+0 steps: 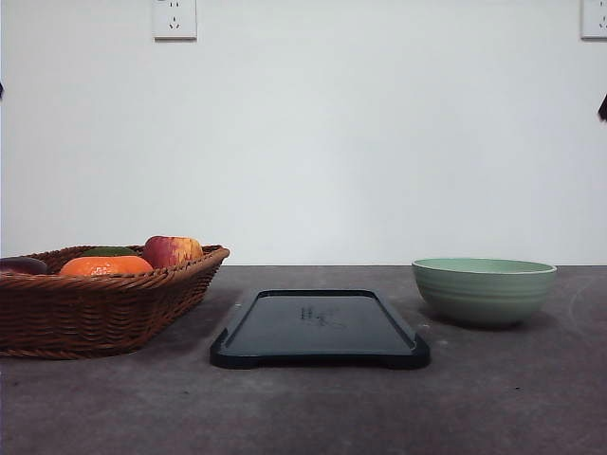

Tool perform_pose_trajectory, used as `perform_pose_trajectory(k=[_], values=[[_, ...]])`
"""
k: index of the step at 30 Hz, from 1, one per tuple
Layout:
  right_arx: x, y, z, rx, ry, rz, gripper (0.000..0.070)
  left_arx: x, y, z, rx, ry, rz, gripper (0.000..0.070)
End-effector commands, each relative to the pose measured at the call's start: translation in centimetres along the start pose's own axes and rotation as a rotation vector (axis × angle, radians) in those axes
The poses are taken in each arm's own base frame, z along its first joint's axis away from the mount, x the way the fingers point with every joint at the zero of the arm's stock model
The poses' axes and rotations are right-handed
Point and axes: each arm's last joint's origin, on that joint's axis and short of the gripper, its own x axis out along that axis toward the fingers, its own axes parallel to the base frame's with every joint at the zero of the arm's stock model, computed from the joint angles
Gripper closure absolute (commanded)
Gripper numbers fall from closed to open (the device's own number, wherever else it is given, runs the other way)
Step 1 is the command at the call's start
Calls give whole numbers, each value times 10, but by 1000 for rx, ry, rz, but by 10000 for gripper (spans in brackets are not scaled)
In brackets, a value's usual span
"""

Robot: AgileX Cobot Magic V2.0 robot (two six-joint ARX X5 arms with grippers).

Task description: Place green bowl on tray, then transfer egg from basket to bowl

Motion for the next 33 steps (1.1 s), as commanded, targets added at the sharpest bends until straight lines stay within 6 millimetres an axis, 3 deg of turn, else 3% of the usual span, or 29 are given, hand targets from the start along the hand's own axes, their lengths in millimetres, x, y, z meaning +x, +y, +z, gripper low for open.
perform_pose_trajectory(k=[1,7,8,11,12,22,33], values=[[4,1,4,-17,18,5,694,3,-2,6,42,22,-10,700],[11,-2,4,-36,48,2,670,10,-2,6,50,53,-13,676],[11,-2,4,-51,45,3,623,10,-2,6,50,51,-13,624],[11,-2,4,-67,45,3,374,10,-2,6,50,50,-13,361],[11,-2,4,-66,46,3,327,10,-2,6,50,52,-13,324],[10,-1,8,-14,77,-5,330,10,-2,6,44,59,-12,326],[31,-2,45,91,414,-52,330,10,-2,6,44,56,-12,325]])
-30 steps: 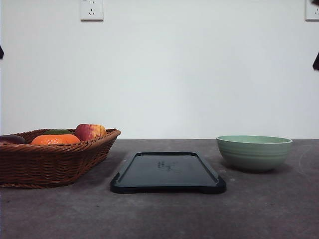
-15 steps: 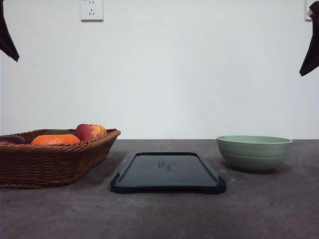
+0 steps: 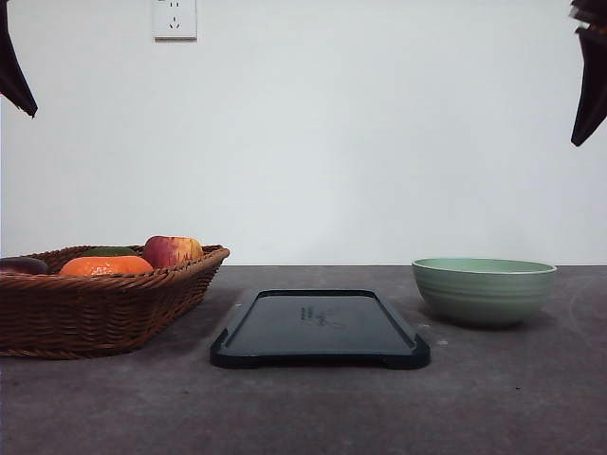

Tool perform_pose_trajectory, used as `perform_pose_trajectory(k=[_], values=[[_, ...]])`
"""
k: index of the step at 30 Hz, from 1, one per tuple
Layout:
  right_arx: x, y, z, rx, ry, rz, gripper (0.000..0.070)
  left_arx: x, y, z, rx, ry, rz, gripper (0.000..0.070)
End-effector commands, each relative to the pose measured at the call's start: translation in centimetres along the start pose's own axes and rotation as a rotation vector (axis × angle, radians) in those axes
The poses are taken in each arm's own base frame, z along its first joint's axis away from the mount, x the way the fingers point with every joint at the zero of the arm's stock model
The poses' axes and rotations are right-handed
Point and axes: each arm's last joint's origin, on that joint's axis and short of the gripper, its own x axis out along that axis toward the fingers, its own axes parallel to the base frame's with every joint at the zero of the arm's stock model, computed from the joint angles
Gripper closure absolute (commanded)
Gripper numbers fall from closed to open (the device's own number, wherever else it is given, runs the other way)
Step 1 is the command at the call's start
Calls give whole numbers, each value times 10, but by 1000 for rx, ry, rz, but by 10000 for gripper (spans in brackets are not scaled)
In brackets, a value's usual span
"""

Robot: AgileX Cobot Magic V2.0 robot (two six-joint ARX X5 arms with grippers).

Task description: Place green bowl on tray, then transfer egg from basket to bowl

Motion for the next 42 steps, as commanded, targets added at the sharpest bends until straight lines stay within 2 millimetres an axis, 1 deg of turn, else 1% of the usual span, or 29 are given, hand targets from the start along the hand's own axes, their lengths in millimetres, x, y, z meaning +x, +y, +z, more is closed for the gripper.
perform_pose_trajectory(k=[1,5,10,17,22,24,32,33,35,37,38,39,42], values=[[3,0,12,8,29,-4,330,-2,-2,7,12,-23,-10,325],[17,-2,32,3,101,-11,331,-2,-2,7,9,-23,-10,326],[42,-7,55,-16,162,-16,331,-2,-2,7,9,-23,-10,326],[80,-16,77,-44,216,-45,331,-2,-2,7,10,-24,-11,326],[102,-22,85,-50,250,-64,333,-2,-2,7,10,-25,-11,326],[110,-24,87,-48,259,-65,357,-2,-2,7,10,-25,-11,326],[135,-32,82,-32,321,-67,381,-2,-2,7,10,-25,-11,326],[138,-33,81,-31,329,-67,398,-2,-2,7,10,-25,-11,326],[142,-32,80,-34,341,-66,509,-2,-2,7,10,-25,-11,326],[145,-32,79,-34,348,-66,641,-2,-2,7,10,-25,-11,326],[145,-32,79,-36,349,-65,684,-2,-2,7,10,-25,-11,326],[146,-31,79,-39,348,-64,699,-2,-2,7,10,-24,-11,326],[145,-30,79,-38,352,-64,700,-2,-2,7,10,-24,-11,326]])
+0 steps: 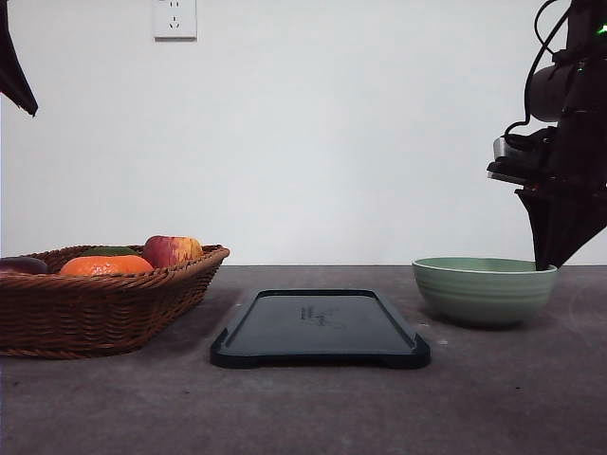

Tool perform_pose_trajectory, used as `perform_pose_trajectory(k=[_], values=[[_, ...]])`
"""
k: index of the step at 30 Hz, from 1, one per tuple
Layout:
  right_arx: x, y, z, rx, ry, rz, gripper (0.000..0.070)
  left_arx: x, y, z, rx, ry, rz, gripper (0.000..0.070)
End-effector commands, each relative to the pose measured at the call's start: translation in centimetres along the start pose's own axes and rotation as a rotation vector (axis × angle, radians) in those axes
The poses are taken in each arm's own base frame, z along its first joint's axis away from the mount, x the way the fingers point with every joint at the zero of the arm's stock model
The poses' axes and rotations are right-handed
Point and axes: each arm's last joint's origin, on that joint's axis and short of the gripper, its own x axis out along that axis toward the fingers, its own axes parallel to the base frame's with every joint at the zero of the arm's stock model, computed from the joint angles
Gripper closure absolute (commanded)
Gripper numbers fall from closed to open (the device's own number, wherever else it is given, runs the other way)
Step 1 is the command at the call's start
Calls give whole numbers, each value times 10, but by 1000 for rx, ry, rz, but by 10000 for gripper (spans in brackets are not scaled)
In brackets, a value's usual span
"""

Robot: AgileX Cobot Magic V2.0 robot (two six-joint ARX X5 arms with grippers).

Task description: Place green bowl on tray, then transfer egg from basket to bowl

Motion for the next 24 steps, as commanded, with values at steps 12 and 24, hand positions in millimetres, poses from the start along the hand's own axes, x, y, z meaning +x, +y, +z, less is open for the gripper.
perform_pose_trajectory(k=[12,24], values=[[-24,18,12,-29,54,4,700,-2,-2,6,9,-21,-10,326],[-33,112,26,-230,11,70,700,-2,-2,6,9,-20,-10,326]])
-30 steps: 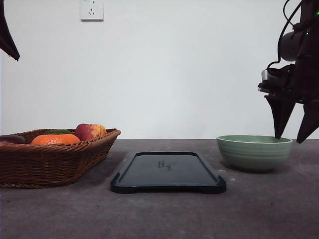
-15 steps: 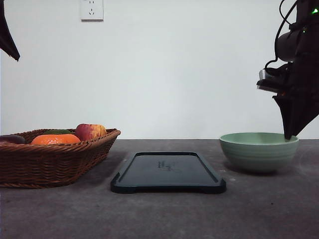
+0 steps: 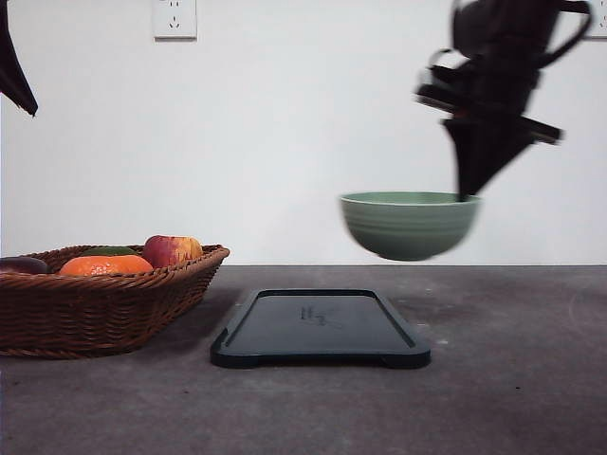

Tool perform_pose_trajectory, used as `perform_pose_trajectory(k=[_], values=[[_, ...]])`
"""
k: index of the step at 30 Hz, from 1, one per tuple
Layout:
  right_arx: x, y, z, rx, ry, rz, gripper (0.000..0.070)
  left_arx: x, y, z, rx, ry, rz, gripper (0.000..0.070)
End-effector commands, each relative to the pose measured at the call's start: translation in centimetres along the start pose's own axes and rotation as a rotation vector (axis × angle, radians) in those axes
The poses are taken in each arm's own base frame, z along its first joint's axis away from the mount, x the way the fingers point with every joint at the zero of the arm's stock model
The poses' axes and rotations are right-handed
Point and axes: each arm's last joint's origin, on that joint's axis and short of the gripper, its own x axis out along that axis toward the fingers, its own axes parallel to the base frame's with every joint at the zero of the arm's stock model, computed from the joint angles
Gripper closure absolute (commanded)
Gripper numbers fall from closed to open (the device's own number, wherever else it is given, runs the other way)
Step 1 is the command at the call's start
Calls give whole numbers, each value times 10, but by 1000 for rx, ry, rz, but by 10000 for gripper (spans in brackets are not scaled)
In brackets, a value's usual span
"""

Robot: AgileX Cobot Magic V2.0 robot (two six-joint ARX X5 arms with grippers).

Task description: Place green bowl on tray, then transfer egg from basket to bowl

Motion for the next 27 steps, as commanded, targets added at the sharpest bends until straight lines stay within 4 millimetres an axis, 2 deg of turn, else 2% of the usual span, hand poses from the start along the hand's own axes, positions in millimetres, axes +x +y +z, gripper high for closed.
perform_pose_trajectory(k=[1,7,12,23,25,27], values=[[14,10,9,-9,15,13,700,-2,-2,6,9,-21,-10,325],[41,44,20,-74,39,38,700,-2,-2,6,9,-20,-10,326],[60,58,25,-107,32,49,700,-2,-2,6,9,-20,-10,326],[86,57,26,-98,73,0,696,-2,-2,6,8,-17,-10,325],[86,57,26,-112,66,-2,641,-2,-2,6,7,-14,-9,325],[86,58,26,-116,63,0,517,-2,-2,6,7,-14,-9,325]])
